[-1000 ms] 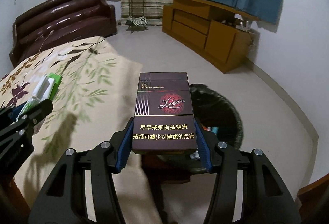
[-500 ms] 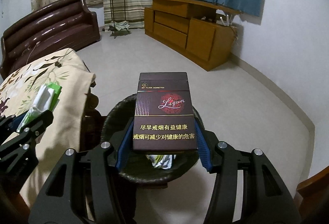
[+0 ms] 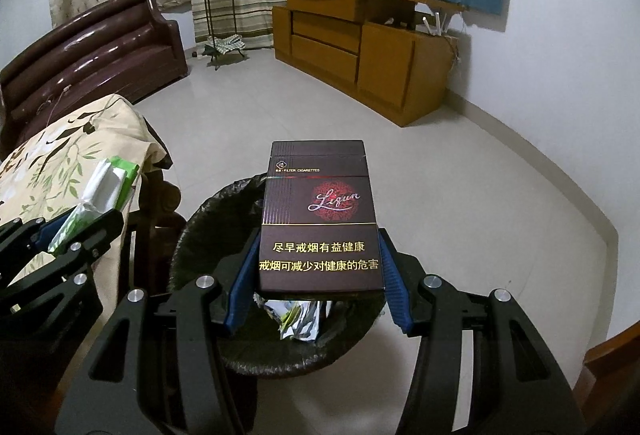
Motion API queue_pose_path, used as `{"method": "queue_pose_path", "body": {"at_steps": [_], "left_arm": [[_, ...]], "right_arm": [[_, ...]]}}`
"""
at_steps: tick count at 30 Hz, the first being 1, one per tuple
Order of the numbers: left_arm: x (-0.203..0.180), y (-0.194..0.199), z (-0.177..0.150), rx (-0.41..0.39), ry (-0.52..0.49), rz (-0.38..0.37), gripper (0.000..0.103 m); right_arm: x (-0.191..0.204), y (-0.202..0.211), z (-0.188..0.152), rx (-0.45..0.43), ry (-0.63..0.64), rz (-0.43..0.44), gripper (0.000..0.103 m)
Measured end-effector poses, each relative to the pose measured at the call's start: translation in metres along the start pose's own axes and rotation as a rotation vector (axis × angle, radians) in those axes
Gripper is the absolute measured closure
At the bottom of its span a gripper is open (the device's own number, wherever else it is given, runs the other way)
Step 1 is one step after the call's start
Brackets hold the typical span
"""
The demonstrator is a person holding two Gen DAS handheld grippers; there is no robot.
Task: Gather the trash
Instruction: 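Carry the box and tissue pack over the black bin and open both tools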
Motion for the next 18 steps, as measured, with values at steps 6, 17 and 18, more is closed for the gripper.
{"method": "queue_pose_path", "body": {"at_steps": [6,17,18], "left_arm": [[0.001,-0.010,0.007,0.019,0.012,0.009,0.073],[0.001,-0.017,0.008,0.049,0.030,0.010,0.047],[0.001,-0.016,0.008,0.048,0.032,0.010,0.046]], "right_arm": [[-0.002,-0.012,0.002,0.007,-0.006,-0.003,0.049],[-0.005,-0.028,0.000,0.027,-0.036,-0.017,0.048],[-0.006,-0.028,-0.001,0.028,-0.039,-0.020,0.048]]}}
Point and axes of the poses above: each gripper's, at about its wrist camera, not at the fingertips, and y roughly against the way its jaws point, x to its left, z to its top, the point moved 10 cm from there along -y, roughly the way its jaws point, and after that the axes turned 2 degrees about y, right-handed, at the moved point
